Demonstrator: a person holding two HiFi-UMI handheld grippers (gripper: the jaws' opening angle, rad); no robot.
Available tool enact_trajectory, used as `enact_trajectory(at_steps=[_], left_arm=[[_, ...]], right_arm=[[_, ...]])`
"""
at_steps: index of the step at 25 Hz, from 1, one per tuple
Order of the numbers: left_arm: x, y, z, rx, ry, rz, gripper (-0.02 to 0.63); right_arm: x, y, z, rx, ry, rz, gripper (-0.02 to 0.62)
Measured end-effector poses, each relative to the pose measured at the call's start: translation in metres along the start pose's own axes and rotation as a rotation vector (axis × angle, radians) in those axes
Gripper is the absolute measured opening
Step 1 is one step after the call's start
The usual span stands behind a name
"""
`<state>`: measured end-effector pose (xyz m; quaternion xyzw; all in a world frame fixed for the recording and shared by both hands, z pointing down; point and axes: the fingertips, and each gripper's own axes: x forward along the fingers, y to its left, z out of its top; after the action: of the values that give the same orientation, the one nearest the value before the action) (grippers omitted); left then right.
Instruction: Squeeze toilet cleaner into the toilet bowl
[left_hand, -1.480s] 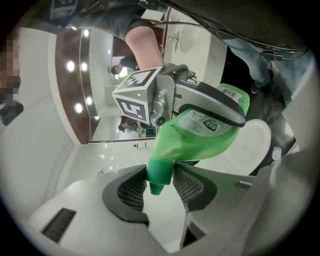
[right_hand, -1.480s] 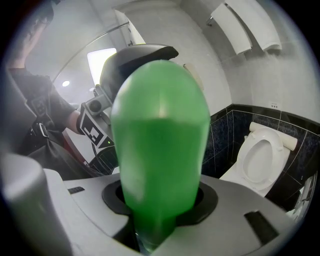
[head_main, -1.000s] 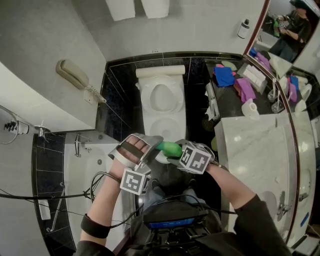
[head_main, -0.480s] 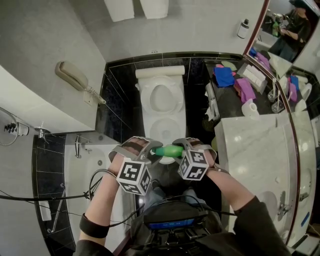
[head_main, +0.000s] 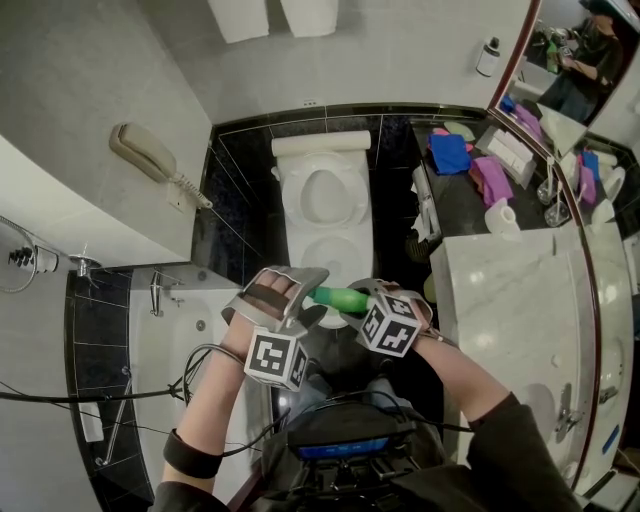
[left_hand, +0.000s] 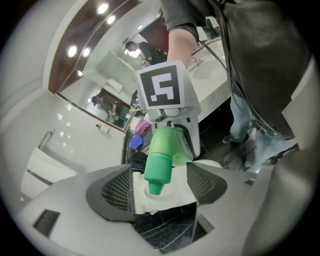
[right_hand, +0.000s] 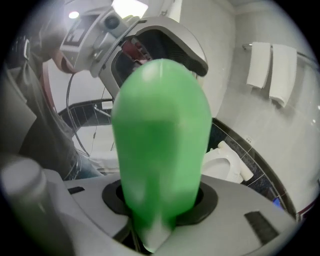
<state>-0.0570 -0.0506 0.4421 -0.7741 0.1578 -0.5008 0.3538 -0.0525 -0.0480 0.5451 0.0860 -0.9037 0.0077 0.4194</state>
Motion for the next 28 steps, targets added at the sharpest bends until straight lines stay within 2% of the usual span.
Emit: enact_trajectory(at_steps=[5, 8, 11, 17, 22, 23, 28], left_arm=[[-0.009, 0.027, 0.007, 0.16, 0.0, 0.24, 0.35], [-0.011, 0.035, 0.003, 0.252, 0.032, 0.333, 0.35], [-0.012, 0.04, 0.003, 0.289, 0.036, 0.396, 0.35], [-0.013, 0.047, 0.008, 0.341, 0.029, 0.479, 0.337], [-0.015, 0.046, 0.012, 0.395, 0.033, 0.522, 0.205], [-0.016, 0.044, 0.012, 0.401, 0.033, 0.523, 0.168], [-0.015, 0.039, 0.011, 0.379, 0.037, 0.465, 0.161]], right_arm=[[-0.01, 0.002, 0.014, 0.183, -0.077, 0.141, 0.183], [-0.014, 0.009, 0.024, 0.265, -0.109, 0.225, 0.183], [-0.018, 0.015, 0.034, 0.32, -0.136, 0.301, 0.183], [-0.02, 0.029, 0.045, 0.376, -0.185, 0.426, 0.183], [-0.024, 0.036, 0.047, 0.377, -0.197, 0.47, 0.183], [-0.025, 0.037, 0.048, 0.374, -0.198, 0.474, 0.183], [-0.022, 0.032, 0.04, 0.319, -0.153, 0.411, 0.183]])
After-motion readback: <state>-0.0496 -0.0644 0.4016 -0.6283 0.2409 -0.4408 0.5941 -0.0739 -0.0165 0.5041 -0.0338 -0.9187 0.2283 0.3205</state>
